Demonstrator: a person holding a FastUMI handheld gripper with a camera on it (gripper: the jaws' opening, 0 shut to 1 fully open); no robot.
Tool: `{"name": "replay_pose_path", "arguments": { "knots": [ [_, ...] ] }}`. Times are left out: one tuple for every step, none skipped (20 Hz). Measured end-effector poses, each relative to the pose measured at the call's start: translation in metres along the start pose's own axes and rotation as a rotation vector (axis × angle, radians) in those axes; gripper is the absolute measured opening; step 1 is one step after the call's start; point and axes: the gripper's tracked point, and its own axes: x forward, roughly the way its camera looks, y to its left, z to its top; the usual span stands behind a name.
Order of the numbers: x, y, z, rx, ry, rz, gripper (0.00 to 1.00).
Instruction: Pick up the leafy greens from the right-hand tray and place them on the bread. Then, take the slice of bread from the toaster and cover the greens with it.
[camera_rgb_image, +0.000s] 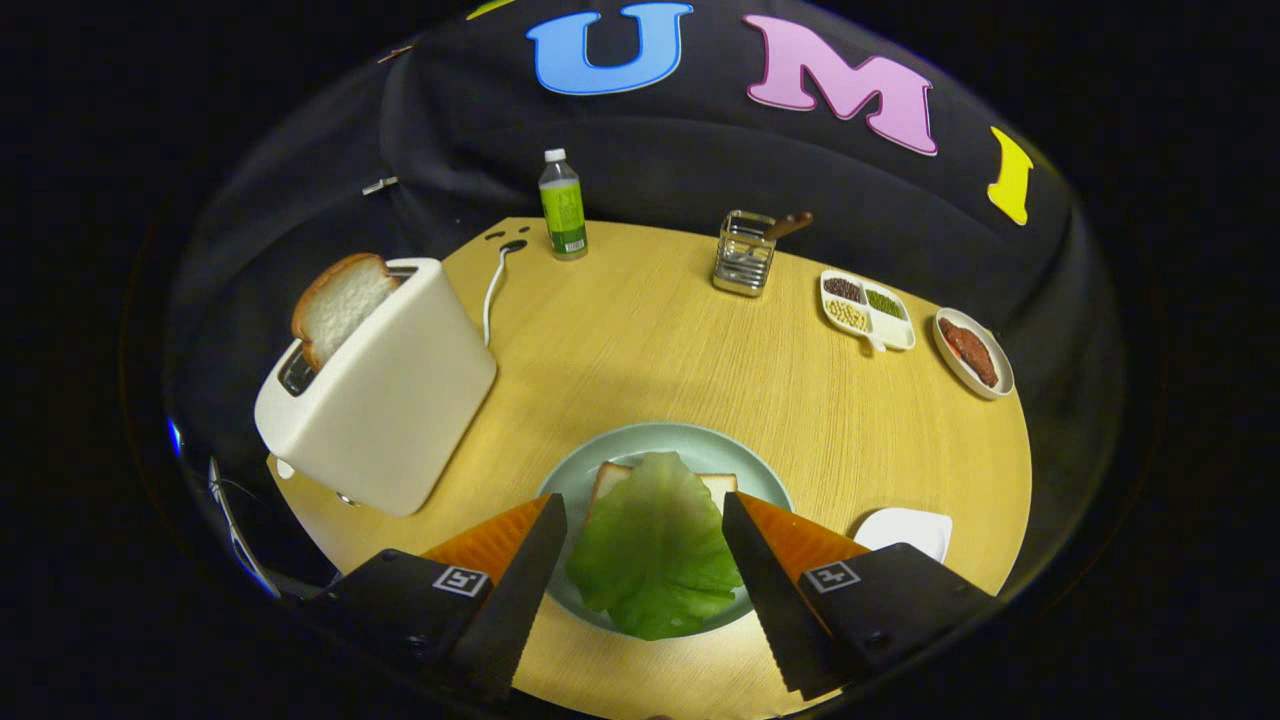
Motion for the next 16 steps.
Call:
{"name": "replay_pose_path", "arguments": {
  "knots": [
    [-0.008, 0.007, 0.012, -0.01, -0.033, 0.011, 0.98],
    [-0.014, 0.014, 0.024, -0.017, -0.062, 0.024, 0.98],
    [-0.023, 0.023, 0.037, -0.022, -0.094, 0.041, 0.98],
    [-0.03, 0.032, 0.048, -0.023, -0.121, 0.056, 0.98],
    [-0.036, 0.041, 0.059, -0.025, -0.145, 0.072, 0.98],
    [-0.041, 0.05, 0.07, -0.026, -0.167, 0.089, 0.98],
    [-0.046, 0.059, 0.08, -0.028, -0.183, 0.106, 0.98],
    [-0.05, 0.068, 0.088, -0.029, -0.196, 0.123, 0.98],
    [-0.054, 0.077, 0.096, -0.031, -0.207, 0.14, 0.98],
    [-0.056, 0.086, 0.103, -0.031, -0.217, 0.156, 0.98],
    [-0.058, 0.095, 0.109, -0.034, -0.226, 0.171, 0.98],
    [-0.059, 0.103, 0.115, -0.041, -0.235, 0.183, 0.98],
    [-0.06, 0.111, 0.12, -0.049, -0.242, 0.192, 0.99],
    [-0.06, 0.12, 0.124, -0.057, -0.245, 0.204, 0.99],
    [-0.058, 0.13, 0.126, -0.063, -0.244, 0.217, 0.99],
    [-0.056, 0.14, 0.129, -0.07, -0.242, 0.228, 0.99]
  ]
}}
